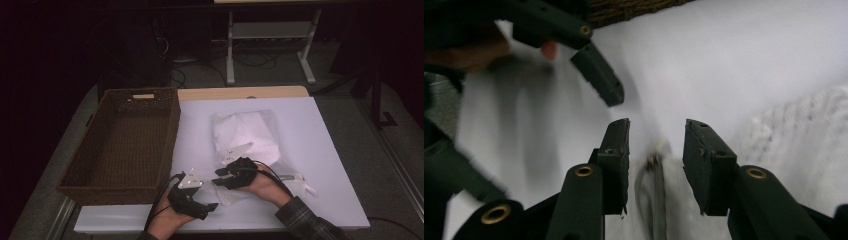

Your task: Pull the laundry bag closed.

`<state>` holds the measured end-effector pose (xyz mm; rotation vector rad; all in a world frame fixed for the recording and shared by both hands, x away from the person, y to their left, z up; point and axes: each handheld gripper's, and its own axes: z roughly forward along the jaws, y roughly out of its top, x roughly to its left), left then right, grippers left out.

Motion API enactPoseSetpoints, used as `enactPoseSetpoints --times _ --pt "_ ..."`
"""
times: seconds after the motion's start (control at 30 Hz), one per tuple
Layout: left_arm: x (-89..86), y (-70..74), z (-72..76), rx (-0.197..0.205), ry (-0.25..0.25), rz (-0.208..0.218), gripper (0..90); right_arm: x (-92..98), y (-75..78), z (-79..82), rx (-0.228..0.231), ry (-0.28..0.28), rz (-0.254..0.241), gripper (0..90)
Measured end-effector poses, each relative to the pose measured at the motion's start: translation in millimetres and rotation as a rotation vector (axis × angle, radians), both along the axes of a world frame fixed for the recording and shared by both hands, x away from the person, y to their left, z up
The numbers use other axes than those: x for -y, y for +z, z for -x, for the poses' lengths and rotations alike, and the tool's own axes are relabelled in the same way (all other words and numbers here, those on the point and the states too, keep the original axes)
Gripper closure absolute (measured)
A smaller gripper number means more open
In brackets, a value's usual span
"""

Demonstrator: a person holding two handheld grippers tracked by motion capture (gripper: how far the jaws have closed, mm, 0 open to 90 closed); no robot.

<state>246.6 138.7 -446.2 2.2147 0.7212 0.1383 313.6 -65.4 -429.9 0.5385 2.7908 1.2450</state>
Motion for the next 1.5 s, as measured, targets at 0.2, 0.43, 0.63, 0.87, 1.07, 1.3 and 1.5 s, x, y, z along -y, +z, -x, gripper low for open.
enactPoseSetpoints --times 0.2,0.43,0.63,0.87,1.07,1.3,1.5 --pt "-2.1 0.3 -0.3 0.002 0.004 -0.005 13.3 -18.2 -10.6 -5.1 -0.002 -0.012 0.046 68.1" --pt "-1.7 0.8 0.6 0.001 0.004 -0.005 13.4 -26.3 -17.6 -5.9 0.006 -0.007 0.082 79.5" --pt "-1.9 0.8 0.7 0.001 0.003 -0.003 13.4 -18.8 -4.7 -1.7 0.023 0.006 0.010 79.9" --pt "-0.1 0.0 0.9 -0.004 0.003 0.000 13.4 -2.9 8.0 7.3 0.031 0.007 -0.052 80.0" --pt "0.5 -0.3 1.0 -0.005 0.001 -0.002 13.4 14.9 15.8 13.0 0.037 -0.007 -0.097 80.3" --pt "2.1 -0.9 0.9 -0.005 -0.006 -0.007 13.4 39.4 15.8 16.2 0.016 -0.031 -0.131 80.4" --pt "2.9 -1.6 0.2 -0.007 -0.011 -0.014 13.4 46.5 6.3 17.4 0.008 -0.040 -0.099 85.4"
